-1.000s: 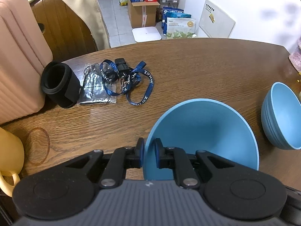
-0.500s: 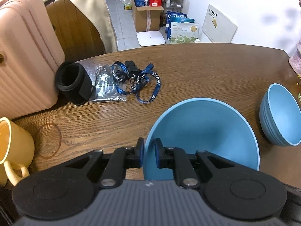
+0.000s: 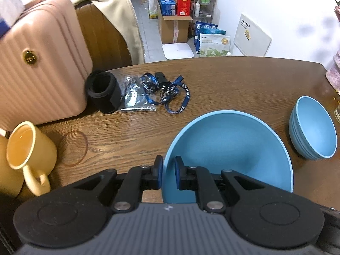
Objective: Organize plates and bowls
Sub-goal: 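Lift the blue bowl with both grippers, then carry the held blue bowl with both grippers onto the other blue bowl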
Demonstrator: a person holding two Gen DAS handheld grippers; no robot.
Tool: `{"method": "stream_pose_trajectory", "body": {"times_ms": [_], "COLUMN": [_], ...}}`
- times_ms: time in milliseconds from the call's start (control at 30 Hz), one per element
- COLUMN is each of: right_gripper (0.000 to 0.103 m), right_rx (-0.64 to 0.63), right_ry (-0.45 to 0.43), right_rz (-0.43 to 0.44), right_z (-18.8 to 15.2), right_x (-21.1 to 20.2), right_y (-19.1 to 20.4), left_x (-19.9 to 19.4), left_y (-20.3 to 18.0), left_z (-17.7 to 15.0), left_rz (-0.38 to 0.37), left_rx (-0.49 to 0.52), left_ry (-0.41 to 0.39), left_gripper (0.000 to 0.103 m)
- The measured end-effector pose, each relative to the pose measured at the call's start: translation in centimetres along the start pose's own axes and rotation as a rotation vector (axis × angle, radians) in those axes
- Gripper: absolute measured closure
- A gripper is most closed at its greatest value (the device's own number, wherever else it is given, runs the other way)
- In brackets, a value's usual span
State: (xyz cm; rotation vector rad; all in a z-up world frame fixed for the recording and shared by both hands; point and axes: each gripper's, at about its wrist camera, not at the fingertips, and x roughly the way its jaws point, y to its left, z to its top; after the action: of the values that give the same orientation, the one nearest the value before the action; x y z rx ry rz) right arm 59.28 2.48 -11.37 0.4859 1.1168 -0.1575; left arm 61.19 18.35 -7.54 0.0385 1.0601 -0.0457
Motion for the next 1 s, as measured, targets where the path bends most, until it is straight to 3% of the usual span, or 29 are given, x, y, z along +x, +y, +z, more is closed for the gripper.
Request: {"method": "stream_pose_trajectory", "body": {"times_ms": [1000], "right_gripper": [0.096], "right_rx": [-0.131], "right_ry": [-0.008], "right_rz": [0.095], "right_z": [-5.4], "right_x": [-7.9], "right_y": [-2.0], "left_x": [-10.8], "left_y": [-0.1], "left_z": [-7.8], "left_rz": [0.066], "left_rx": [-0.093], "left_ry": [-0.097], "left_gripper": [0.090]}}
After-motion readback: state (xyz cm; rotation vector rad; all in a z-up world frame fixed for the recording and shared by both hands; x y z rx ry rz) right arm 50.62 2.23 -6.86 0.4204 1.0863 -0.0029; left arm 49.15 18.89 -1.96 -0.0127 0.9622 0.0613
